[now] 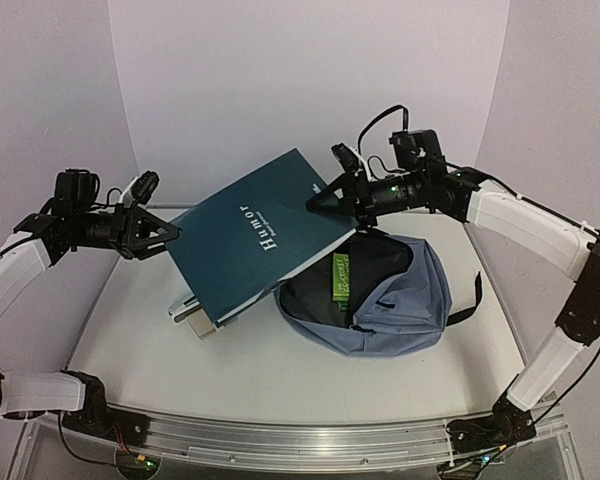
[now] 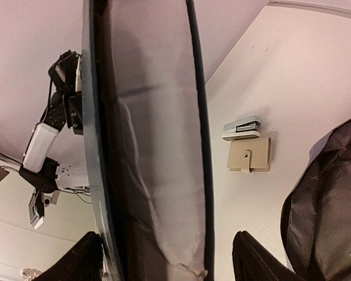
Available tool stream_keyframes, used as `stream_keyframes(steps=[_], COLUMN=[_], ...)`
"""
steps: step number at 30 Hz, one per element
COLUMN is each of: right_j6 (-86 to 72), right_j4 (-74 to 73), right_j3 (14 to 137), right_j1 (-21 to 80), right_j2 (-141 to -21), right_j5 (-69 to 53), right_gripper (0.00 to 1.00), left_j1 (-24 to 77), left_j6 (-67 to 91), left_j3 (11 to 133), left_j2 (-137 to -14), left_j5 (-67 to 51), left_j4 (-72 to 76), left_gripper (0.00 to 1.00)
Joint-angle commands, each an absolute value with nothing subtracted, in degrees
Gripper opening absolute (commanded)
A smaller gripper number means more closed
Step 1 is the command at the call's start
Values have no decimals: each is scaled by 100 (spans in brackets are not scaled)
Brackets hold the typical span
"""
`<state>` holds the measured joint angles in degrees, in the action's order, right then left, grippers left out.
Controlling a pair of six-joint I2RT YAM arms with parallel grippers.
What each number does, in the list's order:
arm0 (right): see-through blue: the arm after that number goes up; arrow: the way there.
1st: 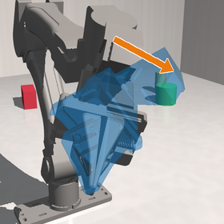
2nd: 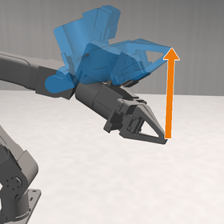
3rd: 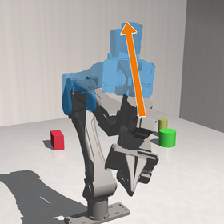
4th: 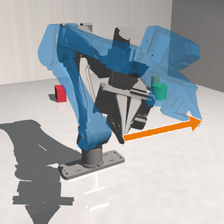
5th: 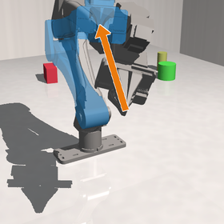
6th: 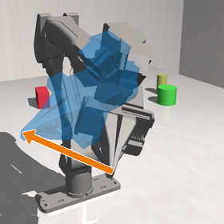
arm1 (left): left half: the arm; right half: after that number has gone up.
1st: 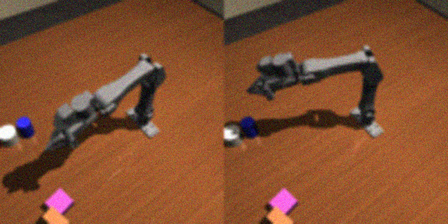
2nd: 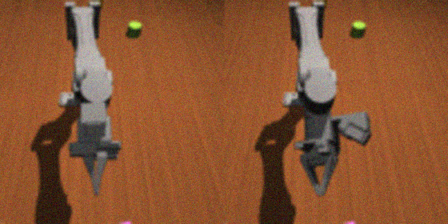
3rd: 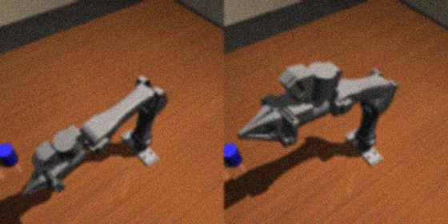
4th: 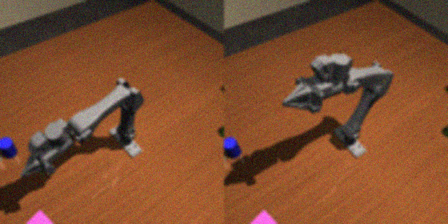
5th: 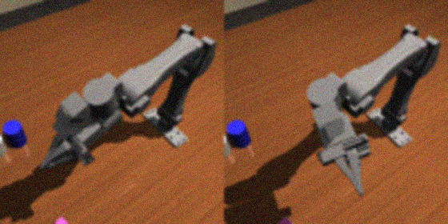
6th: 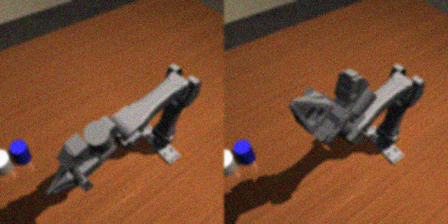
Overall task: Pack the student bag
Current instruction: Pick up the book from the center of the board.
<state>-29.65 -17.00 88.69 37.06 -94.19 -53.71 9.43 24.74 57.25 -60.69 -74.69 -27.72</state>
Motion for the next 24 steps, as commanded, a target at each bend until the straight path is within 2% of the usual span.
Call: stream_keyframes(steps=[1,3,6,8,9,11,12,14,17,24], right_j6=[-3796,-4175,-4596,-4646,-4654,-4689,-4701,-4725,-4725,-5059], right_j4=[-546,-37,469,501,503,521,537,589,665,1254], right_j3=[8513,8327,8149,8149,8149,8146,8141,8111,8043,7747], right_j1=[3745,3744,3744,3744,3744,3744,3744,3744,3750,3747], right_j2=[-9394,-9325,-9196,-9079,-8992,-8844,-8769,-8613,-8397,-8037], right_j5=[-6036,-6045,-5833,-5554,-5353,-5027,-4886,-4623,-4263,-3846], right_gripper=[49,40,27,21,20,19,19,19,19,19], left_j1=[939,944,945,942,942,950,953,991,1183,1716], left_j6=[2277,2380,2620,2902,3072,3386,3593,3851,4109,4236], left_j3=[6056,6049,6003,5902,5817,5620,5513,5351,5235,5262], left_j2=[-6148,-6194,-6238,-6227,-6215,-6154,-6131,-6078,-5972,-5931], left_j5=[-7829,-7764,-7545,-7298,-7194,-7027,-6975,-6843,-6645,-6069], left_j4=[-2583,-2409,-2077,-1768,-1529,-1007,-753,-368,86,569], left_gripper=[6,8,17,35,51,75,83,93,99,100])
